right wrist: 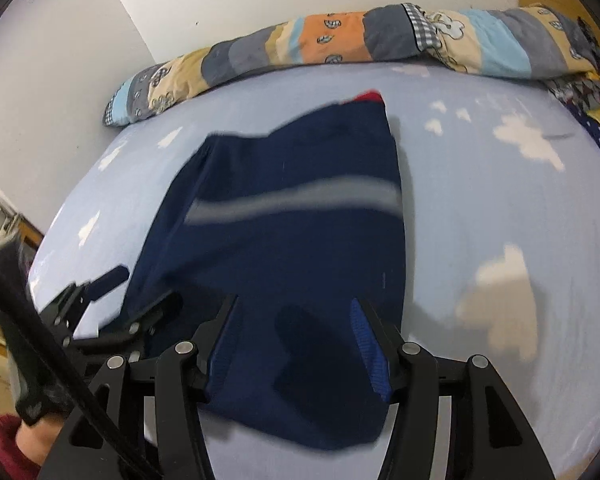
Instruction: Fold large clothes
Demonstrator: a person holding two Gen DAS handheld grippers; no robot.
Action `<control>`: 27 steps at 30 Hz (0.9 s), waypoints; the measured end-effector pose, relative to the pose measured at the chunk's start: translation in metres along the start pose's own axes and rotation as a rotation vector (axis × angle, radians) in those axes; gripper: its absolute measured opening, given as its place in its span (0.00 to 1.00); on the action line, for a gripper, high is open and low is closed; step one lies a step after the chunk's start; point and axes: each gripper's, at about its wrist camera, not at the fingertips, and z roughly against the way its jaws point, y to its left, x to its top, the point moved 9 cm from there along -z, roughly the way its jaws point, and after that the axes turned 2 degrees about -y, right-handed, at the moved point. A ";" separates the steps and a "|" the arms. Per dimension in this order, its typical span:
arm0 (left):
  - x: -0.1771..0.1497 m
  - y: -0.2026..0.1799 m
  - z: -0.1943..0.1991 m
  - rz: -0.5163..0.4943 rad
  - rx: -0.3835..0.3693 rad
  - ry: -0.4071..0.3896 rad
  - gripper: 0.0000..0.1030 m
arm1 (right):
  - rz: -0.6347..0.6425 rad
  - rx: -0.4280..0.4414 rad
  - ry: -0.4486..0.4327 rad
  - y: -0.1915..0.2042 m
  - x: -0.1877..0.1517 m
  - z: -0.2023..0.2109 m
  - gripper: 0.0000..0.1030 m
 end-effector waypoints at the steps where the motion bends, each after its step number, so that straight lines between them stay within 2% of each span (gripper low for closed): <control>1: -0.005 -0.002 -0.002 -0.010 0.000 0.011 0.90 | 0.009 0.002 0.007 0.002 -0.011 0.001 0.59; 4: -0.018 -0.004 -0.015 -0.046 0.026 0.042 0.93 | 0.000 -0.015 0.077 -0.001 -0.040 -0.014 0.62; 6: -0.018 -0.004 -0.017 -0.045 0.037 0.027 0.95 | -0.004 -0.036 0.089 -0.004 -0.043 -0.022 0.68; 8: -0.019 -0.003 -0.014 -0.028 0.037 0.027 0.95 | 0.010 -0.044 0.089 -0.004 -0.040 -0.023 0.69; 11: -0.020 -0.003 0.002 -0.025 0.039 0.000 0.95 | -0.012 -0.024 0.030 -0.003 -0.033 -0.007 0.69; 15: -0.030 -0.006 0.023 -0.058 0.079 -0.034 0.95 | 0.043 -0.043 -0.038 0.006 -0.030 0.012 0.69; 18: -0.035 -0.009 0.023 -0.111 0.127 -0.037 0.95 | 0.020 0.009 -0.013 0.014 -0.040 0.008 0.69; 19: -0.036 -0.010 0.020 -0.129 0.139 -0.033 0.95 | -0.002 0.032 0.027 0.015 -0.046 0.000 0.70; 22: -0.036 -0.008 0.018 -0.130 0.143 -0.039 0.96 | -0.014 0.018 0.049 0.012 -0.048 -0.008 0.70; 25: -0.032 -0.008 0.023 -0.119 0.136 -0.056 0.96 | -0.049 0.051 0.025 0.010 -0.045 -0.003 0.70; 27: -0.029 -0.008 0.028 -0.112 0.125 -0.076 0.96 | -0.056 0.075 -0.031 0.012 -0.037 0.011 0.70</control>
